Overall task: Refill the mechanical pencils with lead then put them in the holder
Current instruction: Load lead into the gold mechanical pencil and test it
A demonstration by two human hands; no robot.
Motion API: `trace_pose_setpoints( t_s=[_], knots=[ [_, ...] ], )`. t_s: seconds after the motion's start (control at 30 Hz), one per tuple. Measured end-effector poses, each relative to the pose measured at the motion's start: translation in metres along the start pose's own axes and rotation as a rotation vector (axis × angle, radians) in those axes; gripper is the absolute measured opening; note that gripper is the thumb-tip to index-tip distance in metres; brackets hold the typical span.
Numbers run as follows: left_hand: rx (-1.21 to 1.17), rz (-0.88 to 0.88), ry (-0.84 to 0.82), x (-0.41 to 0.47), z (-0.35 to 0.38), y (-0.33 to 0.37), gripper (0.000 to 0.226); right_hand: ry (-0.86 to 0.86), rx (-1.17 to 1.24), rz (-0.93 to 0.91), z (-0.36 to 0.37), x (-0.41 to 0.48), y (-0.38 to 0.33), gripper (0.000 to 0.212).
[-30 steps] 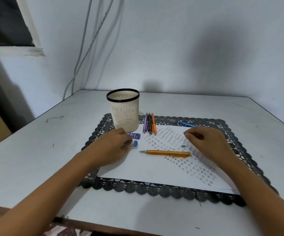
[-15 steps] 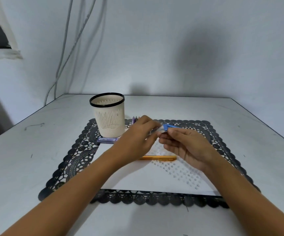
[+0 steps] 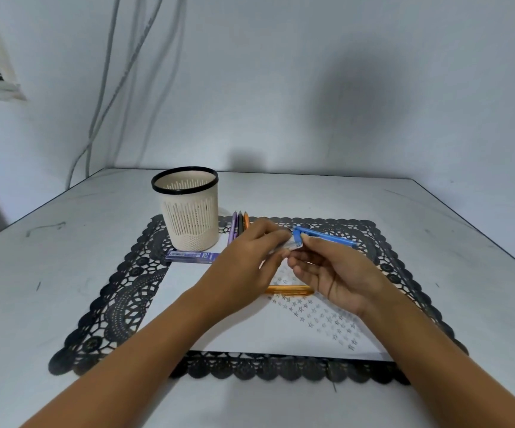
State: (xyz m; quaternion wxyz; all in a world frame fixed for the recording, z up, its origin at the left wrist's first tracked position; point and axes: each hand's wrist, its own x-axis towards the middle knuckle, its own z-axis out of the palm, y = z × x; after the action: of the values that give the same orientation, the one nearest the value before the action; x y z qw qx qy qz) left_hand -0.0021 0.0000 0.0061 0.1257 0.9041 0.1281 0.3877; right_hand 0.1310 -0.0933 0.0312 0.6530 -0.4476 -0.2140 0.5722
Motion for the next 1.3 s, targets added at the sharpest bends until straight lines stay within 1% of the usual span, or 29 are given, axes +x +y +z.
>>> trace_pose_setpoints(
  t_s=[0.07, 0.13, 0.2, 0.27, 0.33, 0.43, 0.53, 0.67, 0.83, 1.0, 1.17, 1.3],
  knots=[
    [0.016, 0.009, -0.022, -0.002, -0.002, -0.002, 0.031, 0.005, -0.075, -0.013, -0.001, 0.001, 0.001, 0.020],
    [0.077, 0.030, -0.048, -0.004, -0.003, -0.005, 0.034, 0.024, -0.207, -0.045, -0.001, 0.001, 0.002, 0.018],
    [0.159, 0.043, -0.061, -0.007, -0.005, -0.006, 0.031, 0.057, -0.343, -0.064, -0.002, 0.000, 0.003, 0.016],
    [0.237, 0.074, -0.067, -0.009, -0.006, -0.006, 0.028, 0.080, -0.401, -0.047, -0.001, -0.001, 0.003, 0.013],
    [0.315, 0.131, -0.074, -0.010, -0.005, -0.007, 0.026, 0.092, -0.407, -0.015, -0.001, -0.002, 0.003, 0.012],
    [0.425, 0.226, -0.061, -0.008, -0.004, -0.011, 0.036, 0.081, -0.377, 0.039, -0.002, -0.002, 0.004, 0.012],
    [0.495, 0.310, -0.047, -0.007, -0.005, -0.015, 0.043, 0.061, -0.331, 0.083, -0.002, -0.003, 0.004, 0.012],
    [0.542, 0.362, -0.060, -0.006, -0.008, -0.016, 0.046, 0.031, -0.265, 0.126, -0.002, -0.003, 0.004, 0.013],
    [0.532, 0.356, -0.090, -0.006, -0.011, -0.014, 0.047, 0.000, -0.238, 0.152, -0.003, -0.003, 0.004, 0.012],
    [0.457, 0.270, -0.075, -0.008, -0.009, -0.013, 0.039, -0.009, -0.253, 0.130, -0.004, -0.003, 0.004, 0.010],
    [0.425, 0.191, -0.050, -0.010, -0.006, -0.007, 0.032, 0.044, -0.400, 0.058, -0.002, -0.006, 0.002, 0.007],
    [0.383, 0.140, -0.066, -0.011, -0.005, -0.006, 0.023, 0.081, -0.538, -0.013, -0.001, -0.007, 0.003, 0.006]
  ],
)
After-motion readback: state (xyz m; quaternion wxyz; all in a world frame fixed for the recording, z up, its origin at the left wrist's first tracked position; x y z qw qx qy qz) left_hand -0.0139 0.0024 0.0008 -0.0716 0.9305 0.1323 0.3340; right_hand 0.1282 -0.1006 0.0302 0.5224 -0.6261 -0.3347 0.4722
